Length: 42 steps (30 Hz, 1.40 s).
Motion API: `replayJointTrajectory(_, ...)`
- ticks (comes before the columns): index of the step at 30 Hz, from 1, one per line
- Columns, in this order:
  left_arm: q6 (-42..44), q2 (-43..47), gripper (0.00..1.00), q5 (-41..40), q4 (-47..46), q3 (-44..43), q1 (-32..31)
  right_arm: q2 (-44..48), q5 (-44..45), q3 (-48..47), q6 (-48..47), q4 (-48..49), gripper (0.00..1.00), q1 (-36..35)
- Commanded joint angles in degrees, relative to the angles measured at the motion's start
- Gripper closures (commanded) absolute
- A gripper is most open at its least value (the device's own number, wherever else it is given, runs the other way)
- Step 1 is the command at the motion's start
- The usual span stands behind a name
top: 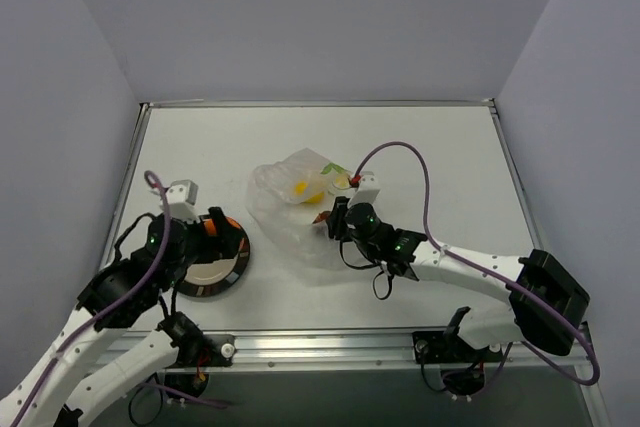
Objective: Take the fake fruits out of the plastic bag
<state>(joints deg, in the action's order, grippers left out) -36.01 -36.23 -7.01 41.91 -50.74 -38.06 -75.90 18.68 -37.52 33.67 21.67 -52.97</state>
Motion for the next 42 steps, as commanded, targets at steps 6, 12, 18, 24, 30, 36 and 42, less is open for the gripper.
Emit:
replayJointTrajectory(6, -13.5, -2.3, 0.5, -29.9, -3.6, 9.8, 2.7, 5.3, -5.8, 1.2, -1.1, 2.6, 0.69, -0.1)
replayJointTrajectory(12, -15.8, -9.6, 0.45, -31.4, -12.3, 15.7, 6.5, 7.9, -5.8, 1.5, -1.7, -0.5, 0.69, -1.5)
replayJointTrajectory(18, -13.9, -9.4, 0.07, -25.3, -17.0, 19.3, 11.7, 10.7, -3.0, 1.6, -0.1, -4.4, 0.64, -4.9)
replayJointTrajectory(24, -11.3, -6.1, 0.06, -19.7, -15.1, 18.2, 11.8, 14.5, 0.3, -0.6, -0.1, -9.5, 0.55, -8.5)
replayJointTrajectory(30, -7.2, 1.4, 0.02, -15.3, -10.6, 15.6, 11.6, 21.1, 5.0, -3.3, -1.0, -15.5, 0.29, -8.5)
replayJointTrajectory(36, -1.6, 1.4, 0.23, -2.7, -15.1, 10.4, 9.0, 24.4, 11.5, -6.0, -0.1, -24.9, 0.25, -7.5)
replayJointTrajectory(42, 3.9, -11.7, 0.26, -0.6, -18.4, 1.8, -8.0, 21.7, 12.4, -3.7, 3.5, -26.5, 0.16, -4.2)
